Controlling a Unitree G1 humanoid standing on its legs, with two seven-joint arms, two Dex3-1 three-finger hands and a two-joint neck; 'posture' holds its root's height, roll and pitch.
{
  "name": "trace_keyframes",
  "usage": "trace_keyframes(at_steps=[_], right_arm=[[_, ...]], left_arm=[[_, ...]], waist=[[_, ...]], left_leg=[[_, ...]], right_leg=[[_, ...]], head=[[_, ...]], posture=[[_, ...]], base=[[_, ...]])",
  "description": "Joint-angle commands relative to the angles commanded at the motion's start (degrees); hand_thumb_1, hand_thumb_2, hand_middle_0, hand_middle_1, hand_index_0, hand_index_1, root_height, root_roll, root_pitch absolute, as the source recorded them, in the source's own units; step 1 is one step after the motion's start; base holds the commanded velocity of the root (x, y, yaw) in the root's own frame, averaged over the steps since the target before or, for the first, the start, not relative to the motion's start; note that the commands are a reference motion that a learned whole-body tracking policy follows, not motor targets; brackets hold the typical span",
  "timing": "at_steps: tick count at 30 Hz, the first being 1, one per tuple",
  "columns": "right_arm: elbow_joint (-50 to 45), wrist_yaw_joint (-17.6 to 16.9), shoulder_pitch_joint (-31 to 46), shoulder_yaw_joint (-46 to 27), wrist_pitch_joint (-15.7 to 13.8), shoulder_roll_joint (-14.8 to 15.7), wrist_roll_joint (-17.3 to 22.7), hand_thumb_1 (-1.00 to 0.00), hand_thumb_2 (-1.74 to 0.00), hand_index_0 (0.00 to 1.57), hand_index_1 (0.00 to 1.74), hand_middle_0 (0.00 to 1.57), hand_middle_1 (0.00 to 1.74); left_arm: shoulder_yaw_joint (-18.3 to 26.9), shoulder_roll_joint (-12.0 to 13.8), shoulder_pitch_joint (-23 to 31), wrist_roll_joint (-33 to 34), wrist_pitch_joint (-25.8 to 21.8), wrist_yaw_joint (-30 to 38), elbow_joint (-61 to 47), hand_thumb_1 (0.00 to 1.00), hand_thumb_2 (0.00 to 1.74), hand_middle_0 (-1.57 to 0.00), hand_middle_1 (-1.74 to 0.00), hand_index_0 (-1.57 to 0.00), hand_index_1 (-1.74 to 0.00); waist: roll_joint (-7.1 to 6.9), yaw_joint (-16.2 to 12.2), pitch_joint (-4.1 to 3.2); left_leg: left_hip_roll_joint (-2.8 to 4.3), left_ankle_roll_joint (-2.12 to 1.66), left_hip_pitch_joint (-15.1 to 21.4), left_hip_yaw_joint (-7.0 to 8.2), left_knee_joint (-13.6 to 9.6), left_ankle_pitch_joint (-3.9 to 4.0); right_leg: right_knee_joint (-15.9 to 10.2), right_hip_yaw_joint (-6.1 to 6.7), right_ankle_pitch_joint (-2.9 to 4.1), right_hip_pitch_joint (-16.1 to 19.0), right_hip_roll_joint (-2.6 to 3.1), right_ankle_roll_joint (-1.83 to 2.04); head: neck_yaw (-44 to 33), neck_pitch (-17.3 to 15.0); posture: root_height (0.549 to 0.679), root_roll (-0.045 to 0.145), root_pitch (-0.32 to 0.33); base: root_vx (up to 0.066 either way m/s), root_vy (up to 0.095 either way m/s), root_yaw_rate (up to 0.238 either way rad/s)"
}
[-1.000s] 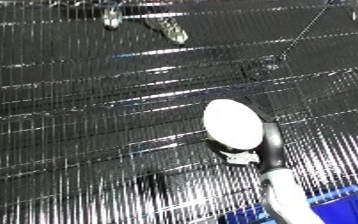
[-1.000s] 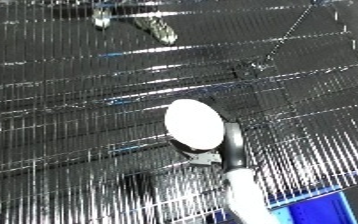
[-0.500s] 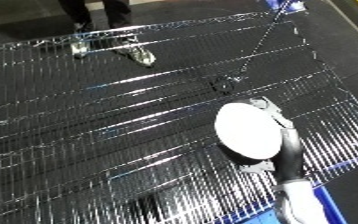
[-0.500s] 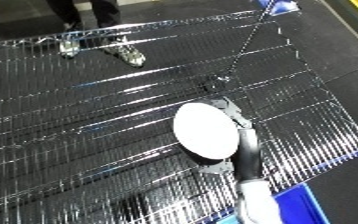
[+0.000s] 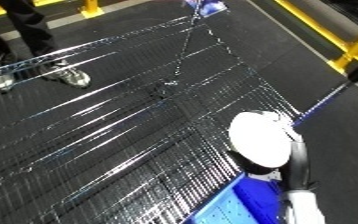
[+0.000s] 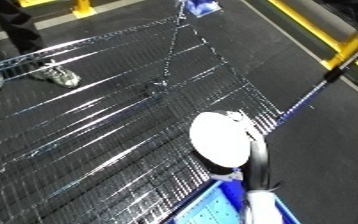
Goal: Pick up the object and place it into the box
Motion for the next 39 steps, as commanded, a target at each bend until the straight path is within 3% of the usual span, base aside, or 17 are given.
trace_keyframes(at_steps=[11, 15, 19, 24, 34, 39], right_arm=[[3.31, 1.53, 14.32, -6.27, -7.92, 1.82, 5.96, -0.65, -1.13, 1.02, 1.13, 1.02, 1.13], [7.45, 3.49, 16.13, -6.9, -10.62, 2.62, 10.74, -0.45, -0.78, 0.71, 0.78, 0.71, 0.78], [13.98, 6.26, 16.29, -6.96, -12.92, 2.45, 15.65, -0.25, -0.44, 0.39, 0.44, 0.39, 0.44], [18.67, 7.91, 15.18, -6.47, -13.87, 1.64, 18.18, 0.0, 0.0, 0.0, 0.0, 0.0, 0.0], [19.61, 8.29, 14.72, -5.17, -13.26, 2.61, 17.52, 0.0, 0.0, 0.0, 0.0, 0.0, 0.0], [16.96, 9.15, 14.69, -4.06, -12.8, 2.95, 14.51, 0.0, 0.0, 0.0, 0.0, 0.0, 0.0]], left_arm=[[-0.44, -2.39, 2.79, -0.63, -4.0, -0.33, 1.48, 1.0, 1.74, -1.57, -1.74, -1.57, -1.74], [-0.88, -2.85, 2.53, -1.04, -5.03, -0.27, 2.35, 1.0, 1.74, -1.57, -1.74, -1.57, -1.74], [-1.69, -3.09, 1.95, -1.46, -5.85, -0.15, 3.14, 1.0, 1.74, -1.57, -1.74, -1.57, -1.74], [-2.5, -3.06, 1.37, -1.95, -6.06, 0.56, 3.25, 1.0, 1.74, -1.57, -1.74, -1.57, -1.74], [-2.89, -3.18, 1.66, -2.54, -5.67, 1.31, 2.61, 1.0, 1.74, -1.57, -1.74, -1.57, -1.74], [-2.99, -3.34, 1.92, -2.71, -5.49, 1.44, 2.37, 1.0, 1.74, -1.57, -1.74, -1.57, -1.74]], waist=[[2.18, -5.39, 0.0], [2.75, -6.32, 0.0], [3.33, -6.42, 0.0], [3.83, -5.96, 0.0], [3.9, -5.12, 0.0], [3.46, -4.7, 0.0]], left_leg=[[0.6, 0.14, 4.42, 3.46, -1.49, 0.07], [0.45, 0.14, 5.18, 3.9, -2.03, 0.23], [0.16, 0.02, 5.6, 3.95, -2.92, 0.51], [-0.32, 0.01, 5.69, 3.69, -3.6, 0.63], [-0.55, -0.14, 5.83, 3.17, -4.75, 1.57], [-0.46, -0.23, 5.59, 2.93, -4.47, 2.07]], right_leg=[[-0.92, 2.19, -0.82, 1.55, 0.09, 0.07], [-1.45, 2.58, -0.88, 1.77, 0.13, 0.08], [-2.48, 2.6, -0.56, 1.99, -0.21, 0.21], [-3.27, 2.58, -0.18, 2.11, -0.56, 0.26], [-4.6, 2.31, 0.45, 2.63, -0.77, 0.28], [-4.67, 2.13, 0.53, 2.84, -0.55, 0.06]], head=[[0.31, -1.06], [0.22, -1.05], [0.15, -0.68], [0.21, -1.08], [-1.22, -2.5], [-2.72, -4.55]], posture=[[0.645, 0.096, -0.026], [0.646, 0.099, -0.026], [0.647, 0.102, -0.023], [0.649, 0.105, -0.02], [0.651, 0.105, -0.017], [0.651, 0.104, -0.019]], base=[[0.0, 0.092, -0.179], [-0.019, 0.047, -0.078], [-0.032, 0.029, -0.019], [-0.028, 0.007, 0.02], [-0.01, -0.001, 0.033], [0.009, 0.0, 0.024]])
